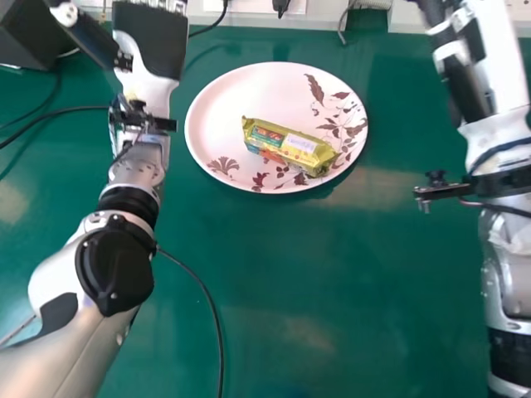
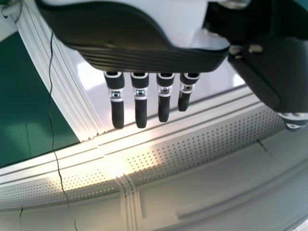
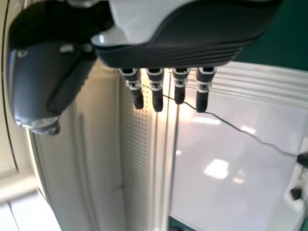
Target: Pick up biscuit and place it in the plate
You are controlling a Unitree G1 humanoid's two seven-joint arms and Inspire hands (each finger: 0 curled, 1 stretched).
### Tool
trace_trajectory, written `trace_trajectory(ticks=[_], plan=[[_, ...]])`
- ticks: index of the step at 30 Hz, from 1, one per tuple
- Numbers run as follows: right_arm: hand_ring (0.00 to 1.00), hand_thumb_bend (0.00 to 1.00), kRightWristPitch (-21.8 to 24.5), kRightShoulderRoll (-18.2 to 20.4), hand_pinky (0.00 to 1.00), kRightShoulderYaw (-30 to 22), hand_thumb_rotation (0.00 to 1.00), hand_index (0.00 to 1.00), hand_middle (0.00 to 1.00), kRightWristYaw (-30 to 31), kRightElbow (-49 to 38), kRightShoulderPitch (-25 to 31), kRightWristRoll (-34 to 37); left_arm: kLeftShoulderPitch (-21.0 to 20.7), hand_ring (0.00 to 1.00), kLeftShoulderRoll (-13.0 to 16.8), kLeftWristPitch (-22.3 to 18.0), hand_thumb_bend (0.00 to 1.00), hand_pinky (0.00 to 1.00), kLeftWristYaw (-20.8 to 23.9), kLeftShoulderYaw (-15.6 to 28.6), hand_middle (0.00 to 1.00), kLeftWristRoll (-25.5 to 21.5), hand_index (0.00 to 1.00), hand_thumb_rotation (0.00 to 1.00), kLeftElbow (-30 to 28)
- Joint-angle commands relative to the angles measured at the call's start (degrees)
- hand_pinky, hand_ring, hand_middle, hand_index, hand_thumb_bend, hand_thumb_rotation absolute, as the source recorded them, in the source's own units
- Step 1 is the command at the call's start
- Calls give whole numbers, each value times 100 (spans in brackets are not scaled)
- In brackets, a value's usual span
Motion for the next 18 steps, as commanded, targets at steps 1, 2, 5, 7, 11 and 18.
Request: trace_trajectory(ticks=[1, 2, 5, 7, 11, 18], plan=[[93, 82, 34, 65, 89, -164, 58, 93, 93, 145, 40, -24, 451, -172, 84, 71, -15, 98, 76, 268, -110, 94, 124, 100, 61, 93], [90, 82, 85, 75, 87, -219, 55, 91, 90, 187, 48, -26, 621, -209, 84, 83, -4, 98, 76, 409, -129, 93, 169, 100, 59, 111], [87, 83, 233, 92, 82, -388, 52, 89, 87, 307, 99, -28, 1070, -294, 83, 91, 15, 98, 80, 633, -180, 92, 299, 98, 55, 151], [86, 81, 288, 109, 82, -488, 52, 92, 87, 356, 164, -26, 1270, -360, 84, 81, 49, 97, 84, 787, -195, 93, 354, 99, 53, 172], [84, 83, 273, 170, 78, -632, 50, 88, 83, 343, 302, -64, 1436, -465, 82, 66, 36, 97, 80, 1112, -287, 91, 523, 98, 54, 191], [82, 81, 465, 245, 77, -941, 43, 86, 83, 643, 588, -152, 2265, -441, 81, 55, 269, 97, 77, 1112, -280, 88, 576, 96, 57, 206]])
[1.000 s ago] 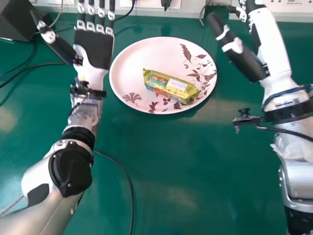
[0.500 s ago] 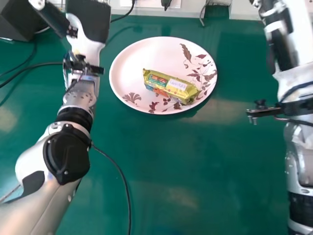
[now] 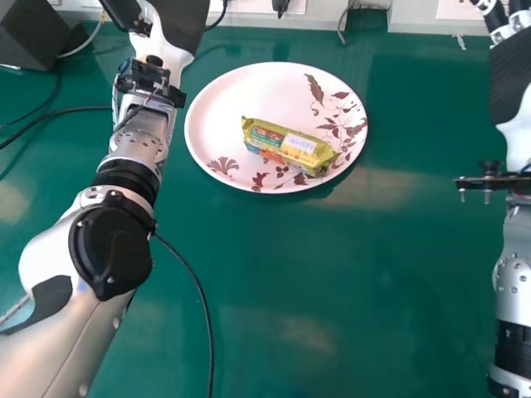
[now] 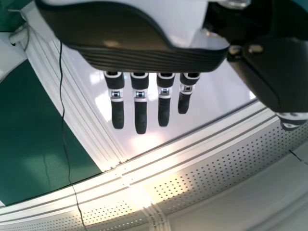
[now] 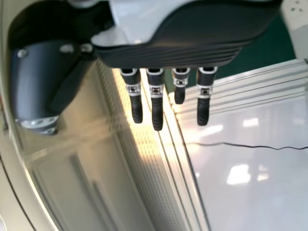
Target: Pick up biscuit and place it in the plate
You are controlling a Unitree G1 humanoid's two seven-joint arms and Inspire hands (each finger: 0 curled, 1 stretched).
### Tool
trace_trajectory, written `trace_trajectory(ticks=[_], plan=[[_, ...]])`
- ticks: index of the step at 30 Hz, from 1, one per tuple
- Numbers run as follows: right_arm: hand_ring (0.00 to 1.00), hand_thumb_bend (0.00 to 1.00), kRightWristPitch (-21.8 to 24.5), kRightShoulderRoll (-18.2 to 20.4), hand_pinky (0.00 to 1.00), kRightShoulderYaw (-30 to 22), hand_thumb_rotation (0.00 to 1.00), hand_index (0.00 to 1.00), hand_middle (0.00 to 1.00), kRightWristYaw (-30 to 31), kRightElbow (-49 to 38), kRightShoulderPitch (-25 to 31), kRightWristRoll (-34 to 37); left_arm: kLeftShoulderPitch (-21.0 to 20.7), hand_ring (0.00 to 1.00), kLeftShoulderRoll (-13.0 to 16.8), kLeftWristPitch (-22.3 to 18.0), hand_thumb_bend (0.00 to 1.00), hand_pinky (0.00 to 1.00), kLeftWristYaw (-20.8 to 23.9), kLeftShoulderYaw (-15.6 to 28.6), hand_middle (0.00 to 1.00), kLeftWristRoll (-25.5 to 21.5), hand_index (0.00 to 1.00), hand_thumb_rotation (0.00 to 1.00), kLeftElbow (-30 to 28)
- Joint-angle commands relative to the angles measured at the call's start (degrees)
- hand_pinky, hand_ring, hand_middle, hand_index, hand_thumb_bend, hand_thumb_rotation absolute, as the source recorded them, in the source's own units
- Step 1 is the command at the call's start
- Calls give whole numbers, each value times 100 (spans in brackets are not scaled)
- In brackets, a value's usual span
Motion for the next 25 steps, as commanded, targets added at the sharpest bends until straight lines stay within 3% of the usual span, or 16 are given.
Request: trace_trajectory(ticks=[1, 17, 25], plan=[[83, 79, 72, 48, 77, -135, 44, 86, 84, 117, 85, -61, 244, -47, 81, 21, 104, 98, 76, -7, -33, 87, 20, 96, 58, 38], [78, 81, 100, 48, 75, -382, 43, 88, 80, 438, 398, -197, 511, -10, 81, 197, 207, 100, 75, 67, 22, 89, 89, 94, 68, 65], [80, 79, -25, 78, 74, -510, 46, 82, 78, 401, 322, -181, 455, -9, 81, 156, 284, 100, 74, -41, -32, 89, 126, 95, 68, 66]])
